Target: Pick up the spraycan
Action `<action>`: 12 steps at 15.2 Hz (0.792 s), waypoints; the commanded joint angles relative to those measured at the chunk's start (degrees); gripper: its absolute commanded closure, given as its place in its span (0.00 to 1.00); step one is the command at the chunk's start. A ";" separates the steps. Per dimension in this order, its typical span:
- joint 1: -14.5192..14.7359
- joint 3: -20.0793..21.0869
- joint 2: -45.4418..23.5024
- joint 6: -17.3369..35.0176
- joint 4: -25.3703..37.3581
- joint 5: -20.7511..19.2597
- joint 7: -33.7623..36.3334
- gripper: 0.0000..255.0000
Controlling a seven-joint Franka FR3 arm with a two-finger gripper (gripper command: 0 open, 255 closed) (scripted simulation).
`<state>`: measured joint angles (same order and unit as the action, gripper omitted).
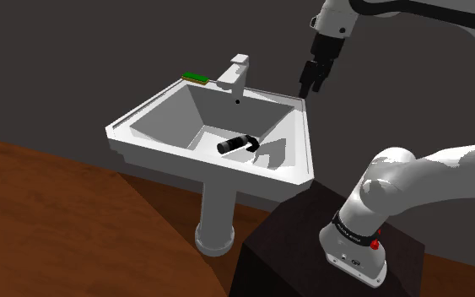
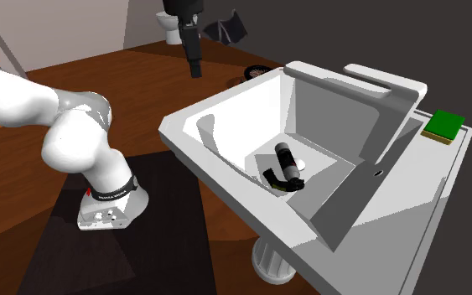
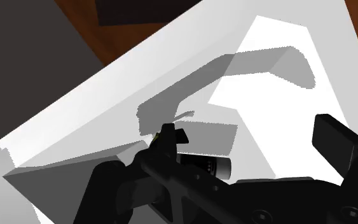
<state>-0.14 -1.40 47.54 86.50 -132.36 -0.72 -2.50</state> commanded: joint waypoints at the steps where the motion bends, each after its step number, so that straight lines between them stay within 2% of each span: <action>1: 0.00 0.00 0.00 0.00 0.00 0.00 0.00 0.00; 12: -4.29 3.45 -15.18 19.99 -7.25 1.51 13.99 0.00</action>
<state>-4.09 1.64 34.47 104.74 -139.86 0.62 9.97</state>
